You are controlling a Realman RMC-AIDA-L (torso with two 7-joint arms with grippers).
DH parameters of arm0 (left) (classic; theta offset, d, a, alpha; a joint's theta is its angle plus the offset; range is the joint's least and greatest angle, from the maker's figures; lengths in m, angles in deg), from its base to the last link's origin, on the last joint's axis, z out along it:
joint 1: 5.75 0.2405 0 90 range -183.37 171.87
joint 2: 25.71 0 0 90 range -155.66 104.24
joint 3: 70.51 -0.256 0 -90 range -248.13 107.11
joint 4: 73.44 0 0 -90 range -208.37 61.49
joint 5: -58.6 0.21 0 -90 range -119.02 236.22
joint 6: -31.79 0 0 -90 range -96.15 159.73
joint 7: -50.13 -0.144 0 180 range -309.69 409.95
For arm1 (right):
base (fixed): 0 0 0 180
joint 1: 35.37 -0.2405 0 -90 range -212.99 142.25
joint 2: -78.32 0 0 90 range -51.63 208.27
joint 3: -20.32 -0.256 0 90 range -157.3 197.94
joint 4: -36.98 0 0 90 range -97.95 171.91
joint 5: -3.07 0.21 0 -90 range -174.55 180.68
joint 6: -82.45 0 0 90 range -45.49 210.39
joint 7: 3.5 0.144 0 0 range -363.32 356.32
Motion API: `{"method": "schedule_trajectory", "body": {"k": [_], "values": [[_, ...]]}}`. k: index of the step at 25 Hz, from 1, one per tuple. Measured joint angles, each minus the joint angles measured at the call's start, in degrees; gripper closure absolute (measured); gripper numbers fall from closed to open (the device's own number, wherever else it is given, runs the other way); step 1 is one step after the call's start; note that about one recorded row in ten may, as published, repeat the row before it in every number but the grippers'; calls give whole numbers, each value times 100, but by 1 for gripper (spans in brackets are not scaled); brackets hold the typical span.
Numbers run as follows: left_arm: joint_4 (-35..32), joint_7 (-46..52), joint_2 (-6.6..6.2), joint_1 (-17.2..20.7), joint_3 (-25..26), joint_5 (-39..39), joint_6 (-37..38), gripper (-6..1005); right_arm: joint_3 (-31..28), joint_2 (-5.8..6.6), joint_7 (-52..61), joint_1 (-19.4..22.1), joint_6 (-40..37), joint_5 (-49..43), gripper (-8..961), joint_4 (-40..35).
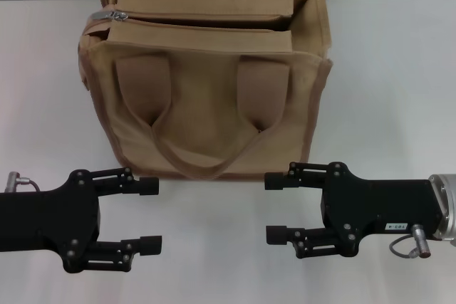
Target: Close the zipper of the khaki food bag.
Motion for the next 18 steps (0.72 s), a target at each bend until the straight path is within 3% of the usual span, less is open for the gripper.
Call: {"method": "schedule_trajectory", "body": {"k": [18], "values": [[9,280,-28,-42,90,-36,81,219,-49,0,0,-5,-1,2,197,-10]]}}
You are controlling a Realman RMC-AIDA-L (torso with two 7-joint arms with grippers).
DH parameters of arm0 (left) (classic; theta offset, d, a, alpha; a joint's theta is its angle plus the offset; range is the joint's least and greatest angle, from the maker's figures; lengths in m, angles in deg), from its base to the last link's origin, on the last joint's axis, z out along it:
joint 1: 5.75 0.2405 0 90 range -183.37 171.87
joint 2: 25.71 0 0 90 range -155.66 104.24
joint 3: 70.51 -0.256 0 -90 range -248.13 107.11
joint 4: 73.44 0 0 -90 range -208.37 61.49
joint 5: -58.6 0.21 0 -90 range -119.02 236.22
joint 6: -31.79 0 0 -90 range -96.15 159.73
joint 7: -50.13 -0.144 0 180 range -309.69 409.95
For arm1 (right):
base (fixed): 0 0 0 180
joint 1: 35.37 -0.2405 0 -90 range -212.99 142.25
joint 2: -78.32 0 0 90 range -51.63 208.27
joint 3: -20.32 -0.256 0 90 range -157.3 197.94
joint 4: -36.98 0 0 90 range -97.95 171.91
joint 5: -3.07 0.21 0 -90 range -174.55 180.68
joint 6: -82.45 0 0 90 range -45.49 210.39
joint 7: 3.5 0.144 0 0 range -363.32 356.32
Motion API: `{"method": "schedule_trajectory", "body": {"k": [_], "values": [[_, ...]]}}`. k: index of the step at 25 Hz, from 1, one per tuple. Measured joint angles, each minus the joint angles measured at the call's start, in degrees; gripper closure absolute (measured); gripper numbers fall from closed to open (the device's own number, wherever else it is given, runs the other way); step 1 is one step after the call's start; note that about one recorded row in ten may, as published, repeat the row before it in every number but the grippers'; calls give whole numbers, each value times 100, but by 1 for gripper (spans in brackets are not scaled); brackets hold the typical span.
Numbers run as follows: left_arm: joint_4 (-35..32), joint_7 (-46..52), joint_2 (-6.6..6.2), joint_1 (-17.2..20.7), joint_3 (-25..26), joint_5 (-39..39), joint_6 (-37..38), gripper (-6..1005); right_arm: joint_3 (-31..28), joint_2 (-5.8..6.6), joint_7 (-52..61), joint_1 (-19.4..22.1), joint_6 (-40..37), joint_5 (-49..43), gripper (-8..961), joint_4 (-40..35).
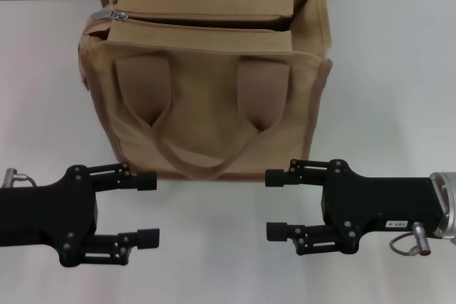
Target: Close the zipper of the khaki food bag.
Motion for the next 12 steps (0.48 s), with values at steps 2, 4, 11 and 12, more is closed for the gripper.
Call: {"method": "schedule_trajectory", "body": {"k": [2,4,11,12], "values": [[1,106,-33,-29,10,0,17,219,-5,0,0,-1,0,1,196,-2],[2,151,-66,-55,40,-1,61,220,-6,0,0,-3,0,2,196,0],[2,132,-141,-56,882,-18,97,222,-9,0,0,-4,0,7,196,6],[3,128,-142,-48,1077,-18,103,222,-9,0,0,-3,0,7,196,6]]}}
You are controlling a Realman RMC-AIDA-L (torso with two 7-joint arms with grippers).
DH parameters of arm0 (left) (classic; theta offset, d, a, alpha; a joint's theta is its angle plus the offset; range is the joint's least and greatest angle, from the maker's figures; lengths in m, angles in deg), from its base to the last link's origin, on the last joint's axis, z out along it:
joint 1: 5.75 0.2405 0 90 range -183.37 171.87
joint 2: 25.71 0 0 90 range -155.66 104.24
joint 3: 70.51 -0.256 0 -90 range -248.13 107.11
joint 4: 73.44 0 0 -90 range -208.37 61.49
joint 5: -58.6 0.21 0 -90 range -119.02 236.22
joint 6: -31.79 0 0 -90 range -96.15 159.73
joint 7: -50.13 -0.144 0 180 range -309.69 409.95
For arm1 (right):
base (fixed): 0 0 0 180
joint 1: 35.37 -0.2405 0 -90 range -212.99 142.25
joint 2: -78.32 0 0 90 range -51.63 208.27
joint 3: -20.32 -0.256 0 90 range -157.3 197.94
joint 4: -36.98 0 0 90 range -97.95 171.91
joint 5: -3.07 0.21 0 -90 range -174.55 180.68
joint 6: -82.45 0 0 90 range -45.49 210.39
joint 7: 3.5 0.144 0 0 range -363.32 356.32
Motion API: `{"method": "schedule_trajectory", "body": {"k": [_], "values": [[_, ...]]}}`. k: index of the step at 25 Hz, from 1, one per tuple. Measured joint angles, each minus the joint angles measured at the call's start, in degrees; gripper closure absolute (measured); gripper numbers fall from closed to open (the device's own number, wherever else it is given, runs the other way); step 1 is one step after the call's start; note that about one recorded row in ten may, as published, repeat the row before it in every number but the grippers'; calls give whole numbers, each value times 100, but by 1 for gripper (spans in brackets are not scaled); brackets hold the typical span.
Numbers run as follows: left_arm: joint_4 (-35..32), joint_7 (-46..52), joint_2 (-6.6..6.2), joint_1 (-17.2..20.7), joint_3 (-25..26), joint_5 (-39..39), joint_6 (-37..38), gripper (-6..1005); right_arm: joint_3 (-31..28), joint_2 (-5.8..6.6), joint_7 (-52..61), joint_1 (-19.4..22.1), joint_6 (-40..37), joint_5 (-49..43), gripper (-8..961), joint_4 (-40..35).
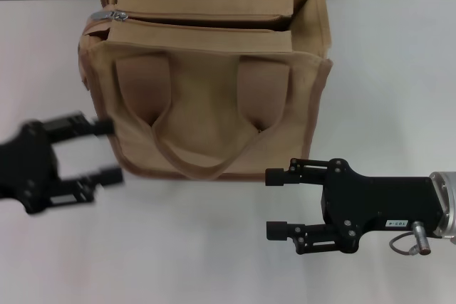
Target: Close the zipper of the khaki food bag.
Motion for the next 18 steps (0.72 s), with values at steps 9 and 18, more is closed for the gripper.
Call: {"method": "schedule_trajectory", "body": {"k": [9,18], "values": [[630,-42,-241,41,1557,-438,-26,223,0,0,0,26,53,0,196,-8],[682,-333,-239,-7,1762,-408,-882,225,1,8,0,29,103,0,197,-17]]}}
